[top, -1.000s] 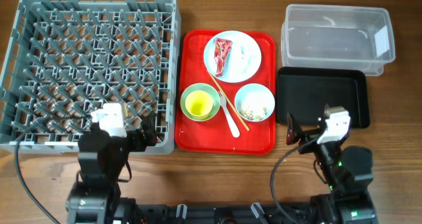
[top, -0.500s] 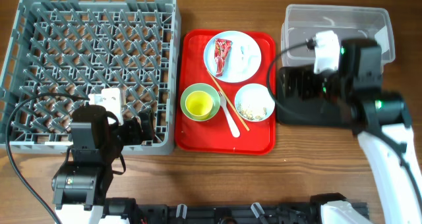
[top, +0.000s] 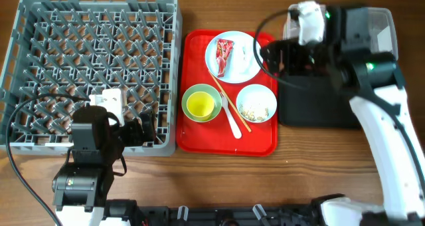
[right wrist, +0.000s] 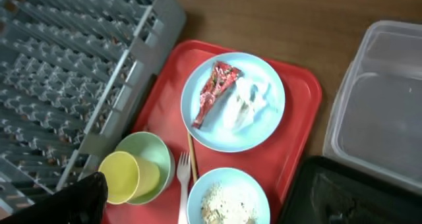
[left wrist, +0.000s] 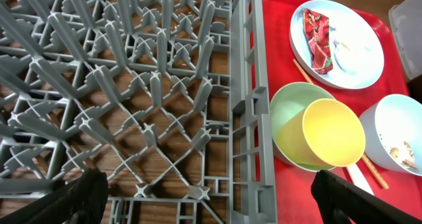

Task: Sort waste into correct bins and load items into the dishwasher rack
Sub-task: 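Reach the right gripper to the white plate and grasp the red wrapper, then carry the red wrapper with the right gripper into the clear bin and release, then move the right gripper to the white bowl and grasp its rim, then tip the white bowl over the black tray to dump the rice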

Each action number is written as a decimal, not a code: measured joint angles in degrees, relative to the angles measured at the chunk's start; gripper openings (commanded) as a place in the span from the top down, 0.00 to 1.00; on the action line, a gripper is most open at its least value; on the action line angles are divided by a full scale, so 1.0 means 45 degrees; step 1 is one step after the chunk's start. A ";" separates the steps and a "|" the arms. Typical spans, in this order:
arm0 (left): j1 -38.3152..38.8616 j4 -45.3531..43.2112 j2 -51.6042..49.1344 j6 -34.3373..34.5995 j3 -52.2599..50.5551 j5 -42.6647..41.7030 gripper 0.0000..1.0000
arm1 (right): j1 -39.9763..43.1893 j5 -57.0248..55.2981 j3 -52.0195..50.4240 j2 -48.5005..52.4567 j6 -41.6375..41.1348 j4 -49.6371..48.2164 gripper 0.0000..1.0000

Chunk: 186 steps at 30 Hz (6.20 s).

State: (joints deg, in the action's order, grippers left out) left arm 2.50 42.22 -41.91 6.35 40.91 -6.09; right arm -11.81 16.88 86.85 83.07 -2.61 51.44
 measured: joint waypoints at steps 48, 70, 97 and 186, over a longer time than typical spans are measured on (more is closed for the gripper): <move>0.0000 -0.0029 -0.0117 0.0000 0.0000 0.0000 0.00 | 0.1647 -0.3308 0.1729 0.4867 -0.4507 -0.1379 0.03; 0.0000 0.0044 -0.0199 0.0000 0.0000 0.0000 0.00 | -0.3483 -0.3444 0.1336 0.6815 -0.6062 -0.4119 0.11; 0.0000 0.0194 -0.0214 0.0000 0.0000 0.0000 0.00 | -0.2671 -0.3444 0.1214 0.8306 -0.7363 -0.2953 0.96; 0.0000 0.0199 -0.0214 0.0000 0.0000 0.0000 0.00 | -0.4090 -0.3541 -0.2438 0.5693 -0.7529 -0.1137 0.96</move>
State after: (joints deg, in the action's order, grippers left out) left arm 2.50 43.11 -42.87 6.35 40.91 -6.09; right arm -30.22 0.95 75.88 108.68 -36.49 46.33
